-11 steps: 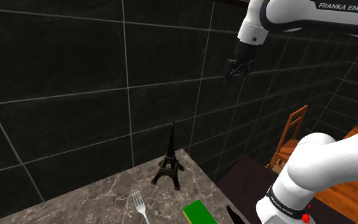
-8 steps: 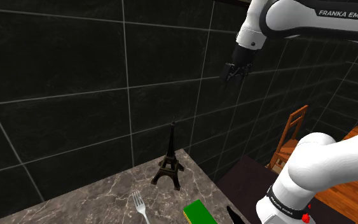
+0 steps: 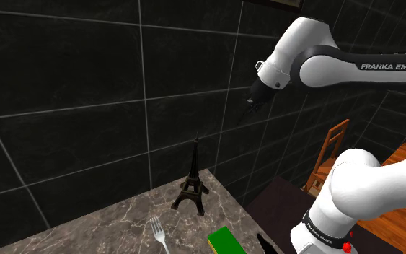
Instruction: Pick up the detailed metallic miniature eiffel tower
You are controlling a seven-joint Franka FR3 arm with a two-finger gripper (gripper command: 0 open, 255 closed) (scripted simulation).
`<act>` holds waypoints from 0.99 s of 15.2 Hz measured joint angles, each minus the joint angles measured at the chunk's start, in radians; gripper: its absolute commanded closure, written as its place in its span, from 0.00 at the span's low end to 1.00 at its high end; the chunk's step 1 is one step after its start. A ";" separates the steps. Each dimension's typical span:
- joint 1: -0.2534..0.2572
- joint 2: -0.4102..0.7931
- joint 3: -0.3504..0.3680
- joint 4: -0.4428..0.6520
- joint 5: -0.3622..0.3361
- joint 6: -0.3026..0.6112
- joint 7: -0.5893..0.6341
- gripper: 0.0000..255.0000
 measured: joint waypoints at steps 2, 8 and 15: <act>0.038 -0.009 0.009 -0.072 0.026 0.113 -0.022 0.00; 0.179 0.067 0.030 -0.250 0.111 0.518 -0.101 0.00; 0.467 0.349 -0.044 -0.354 0.197 1.088 -0.205 0.00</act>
